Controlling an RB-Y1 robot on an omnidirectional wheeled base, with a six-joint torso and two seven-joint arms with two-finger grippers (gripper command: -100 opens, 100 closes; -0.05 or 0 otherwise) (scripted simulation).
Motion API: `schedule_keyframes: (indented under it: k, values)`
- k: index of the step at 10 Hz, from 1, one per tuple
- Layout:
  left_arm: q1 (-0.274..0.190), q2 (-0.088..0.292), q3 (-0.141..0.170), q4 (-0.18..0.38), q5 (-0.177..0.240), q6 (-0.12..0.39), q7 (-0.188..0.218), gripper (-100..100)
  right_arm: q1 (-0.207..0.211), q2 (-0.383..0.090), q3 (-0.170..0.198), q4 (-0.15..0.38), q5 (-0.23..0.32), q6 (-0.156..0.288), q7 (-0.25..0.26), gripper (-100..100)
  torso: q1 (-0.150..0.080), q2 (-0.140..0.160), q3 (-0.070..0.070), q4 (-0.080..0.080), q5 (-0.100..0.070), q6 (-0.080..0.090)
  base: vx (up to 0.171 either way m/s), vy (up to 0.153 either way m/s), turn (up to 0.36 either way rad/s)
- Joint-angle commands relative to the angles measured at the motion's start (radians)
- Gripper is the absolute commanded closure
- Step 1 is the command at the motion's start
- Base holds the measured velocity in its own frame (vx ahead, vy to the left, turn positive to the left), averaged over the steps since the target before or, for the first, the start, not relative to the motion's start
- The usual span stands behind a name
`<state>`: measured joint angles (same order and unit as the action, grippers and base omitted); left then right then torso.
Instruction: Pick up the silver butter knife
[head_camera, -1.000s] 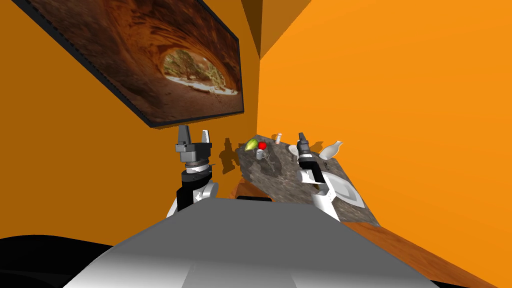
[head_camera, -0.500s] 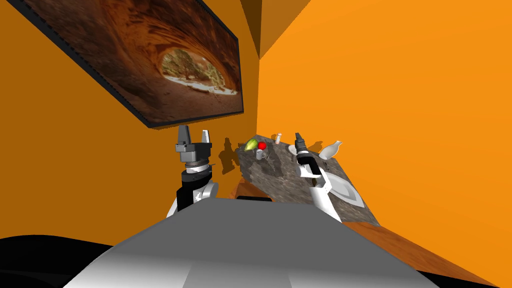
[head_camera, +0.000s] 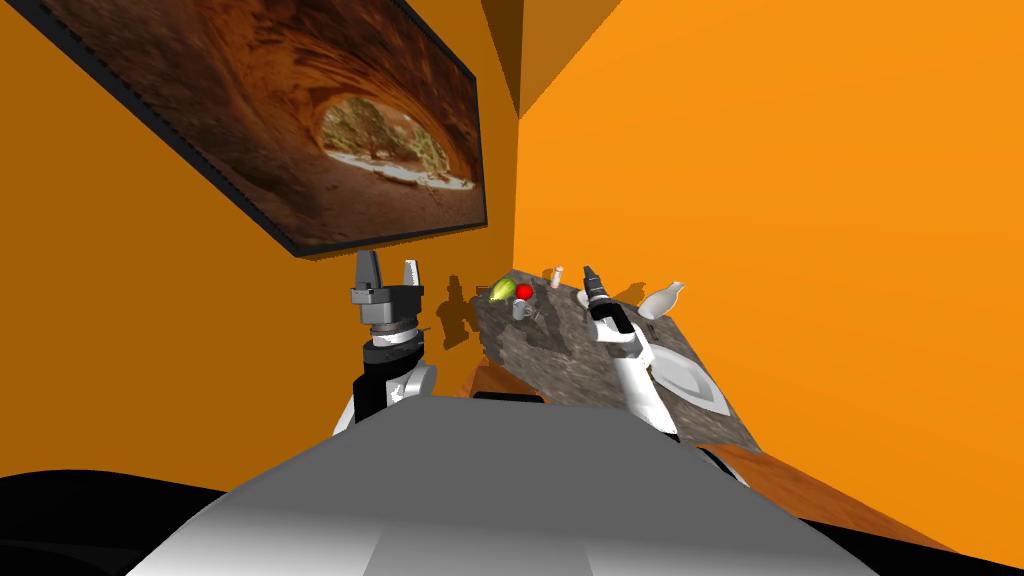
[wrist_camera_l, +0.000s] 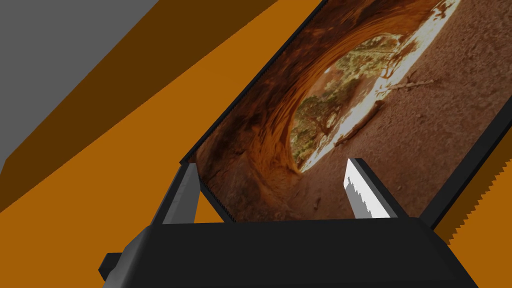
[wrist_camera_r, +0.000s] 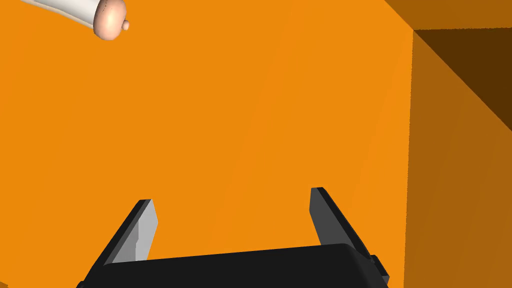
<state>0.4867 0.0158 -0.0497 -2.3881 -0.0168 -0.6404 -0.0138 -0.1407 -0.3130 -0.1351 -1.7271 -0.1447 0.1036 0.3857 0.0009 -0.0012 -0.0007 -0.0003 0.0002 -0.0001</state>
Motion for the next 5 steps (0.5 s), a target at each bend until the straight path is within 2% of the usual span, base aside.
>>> schedule_keyframes:
  k: [1,2,3,4,5]
  values:
    - [0.0,0.0,0.0,0.0,0.0,0.0,0.0,0,-0.018,0.005,0.005,0.03,0.001,0.043,0.017,-100,0.0,0.0,0.0,0.0,0.0,0.0,0.008,0.009,0.001]
    - [0.0,0.0,0.0,0.0,0.0,0.0,0.0,0,-0.061,-0.002,0.012,0.071,-0.004,0.073,0.038,-100,0.0,0.0,0.0,0.0,0.0,0.0,0.008,0.01,-0.004]
    - [0.0,0.0,0.0,0.0,0.0,0.0,0.0,0,-0.065,-0.002,0.012,0.086,-0.004,0.099,0.038,-100,0.0,0.0,0.0,0.0,0.0,0.0,0.007,0.008,0.002]
    - [0.0,0.0,0.0,0.0,0.0,0.0,0.0,0,-0.102,-0.008,0.021,0.118,-0.009,0.13,0.06,-100,0.0,0.0,0.0,0.0,0.0,0.0,0.006,0.009,-0.003]
    - [0.0,0.0,0.0,0.0,0.0,0.0,0.0,0,-0.113,-0.008,0.021,0.144,-0.009,0.155,0.06,-100,0.0,0.0,0.0,0.0,0.0,0.0,0.009,0.008,0.008]
